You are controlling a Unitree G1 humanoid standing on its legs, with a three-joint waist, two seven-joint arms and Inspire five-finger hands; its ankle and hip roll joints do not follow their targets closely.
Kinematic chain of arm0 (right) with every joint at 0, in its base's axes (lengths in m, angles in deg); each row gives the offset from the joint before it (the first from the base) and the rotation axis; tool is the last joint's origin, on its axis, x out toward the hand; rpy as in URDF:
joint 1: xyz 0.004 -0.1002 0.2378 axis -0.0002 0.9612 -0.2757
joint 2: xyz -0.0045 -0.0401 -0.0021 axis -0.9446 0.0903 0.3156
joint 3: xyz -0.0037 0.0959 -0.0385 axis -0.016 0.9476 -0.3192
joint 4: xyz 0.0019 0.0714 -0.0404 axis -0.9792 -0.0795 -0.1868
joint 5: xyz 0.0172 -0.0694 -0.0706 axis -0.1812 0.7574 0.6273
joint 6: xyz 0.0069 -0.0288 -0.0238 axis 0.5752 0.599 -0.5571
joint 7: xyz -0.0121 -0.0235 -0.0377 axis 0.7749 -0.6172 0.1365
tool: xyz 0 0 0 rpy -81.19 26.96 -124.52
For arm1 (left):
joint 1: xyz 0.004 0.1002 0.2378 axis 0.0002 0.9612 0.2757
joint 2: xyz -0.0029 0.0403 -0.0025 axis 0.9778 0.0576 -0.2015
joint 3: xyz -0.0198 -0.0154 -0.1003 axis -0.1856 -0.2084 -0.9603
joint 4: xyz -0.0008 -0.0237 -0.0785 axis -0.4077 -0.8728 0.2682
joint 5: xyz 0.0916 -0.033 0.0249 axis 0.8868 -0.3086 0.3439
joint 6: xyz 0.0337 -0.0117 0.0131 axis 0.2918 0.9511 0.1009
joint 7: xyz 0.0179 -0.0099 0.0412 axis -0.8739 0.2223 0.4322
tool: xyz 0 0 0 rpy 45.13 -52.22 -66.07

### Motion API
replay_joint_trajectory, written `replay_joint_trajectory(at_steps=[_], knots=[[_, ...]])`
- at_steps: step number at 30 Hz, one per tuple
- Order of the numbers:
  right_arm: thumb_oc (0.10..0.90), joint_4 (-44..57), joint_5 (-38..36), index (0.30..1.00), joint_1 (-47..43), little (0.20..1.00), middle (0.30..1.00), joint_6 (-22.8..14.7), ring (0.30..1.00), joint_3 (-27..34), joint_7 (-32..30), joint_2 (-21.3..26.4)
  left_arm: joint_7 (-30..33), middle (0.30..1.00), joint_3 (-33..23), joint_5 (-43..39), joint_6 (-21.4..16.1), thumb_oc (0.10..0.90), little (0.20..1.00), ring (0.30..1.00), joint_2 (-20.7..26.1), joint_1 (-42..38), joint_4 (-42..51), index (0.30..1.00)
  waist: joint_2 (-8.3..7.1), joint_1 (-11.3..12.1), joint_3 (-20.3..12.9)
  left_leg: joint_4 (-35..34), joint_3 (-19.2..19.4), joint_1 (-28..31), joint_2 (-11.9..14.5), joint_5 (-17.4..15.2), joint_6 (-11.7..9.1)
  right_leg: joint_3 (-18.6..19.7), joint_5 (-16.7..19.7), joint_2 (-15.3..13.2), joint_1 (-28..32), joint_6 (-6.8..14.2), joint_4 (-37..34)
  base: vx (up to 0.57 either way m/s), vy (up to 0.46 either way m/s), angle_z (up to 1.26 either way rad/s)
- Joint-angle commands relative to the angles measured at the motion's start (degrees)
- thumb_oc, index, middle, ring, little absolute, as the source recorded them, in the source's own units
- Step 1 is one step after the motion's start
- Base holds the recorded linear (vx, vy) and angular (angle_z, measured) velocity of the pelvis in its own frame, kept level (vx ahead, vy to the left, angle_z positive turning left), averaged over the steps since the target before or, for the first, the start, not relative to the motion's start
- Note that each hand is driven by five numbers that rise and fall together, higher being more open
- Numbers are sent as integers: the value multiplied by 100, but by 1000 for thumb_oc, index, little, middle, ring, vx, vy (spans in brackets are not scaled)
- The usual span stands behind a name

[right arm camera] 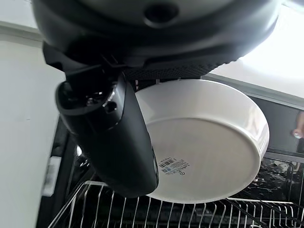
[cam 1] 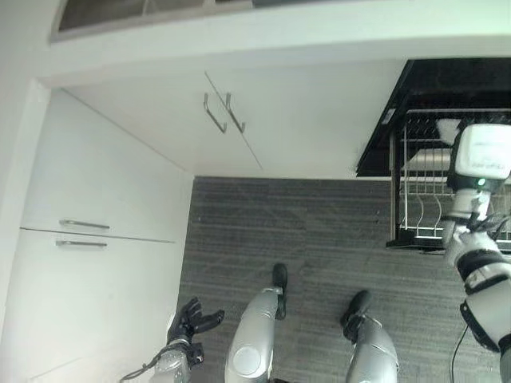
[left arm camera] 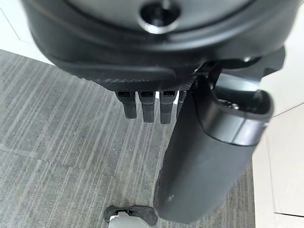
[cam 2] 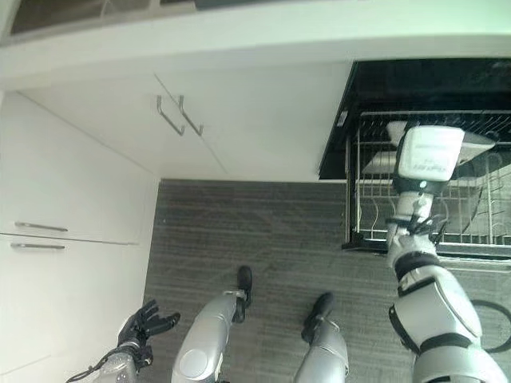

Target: Place the dishes in the dishwasher.

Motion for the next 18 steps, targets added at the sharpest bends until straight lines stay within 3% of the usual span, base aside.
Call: replay_joint_trajectory(at_steps=[1,7,18], knots=[[400,17,-363,300,-210,300,300,-57,300,-272,-504,304,114,900,121,-396,-237,800,900,900,465,397,-92,900,-216,49,-802,-169,-806,145,-3,-284,-291,286,19,77,373,319,-505,-14,6,3],[400,-125,-720,300,-363,300,300,-205,300,-167,197,208,52,900,141,-425,-201,800,900,900,444,333,43,900,-186,30,-721,-169,-767,64,-20,-307,-287,296,76,43,230,329,-505,-2,2,1],[400,-289,-1497,300,-359,300,300,-144,300,223,1493,60,53,900,58,-391,-10,800,900,900,449,316,266,900,-178,-16,-655,-169,-699,83,-7,-325,-305,341,136,14,155,338,-505,0,0,0]])
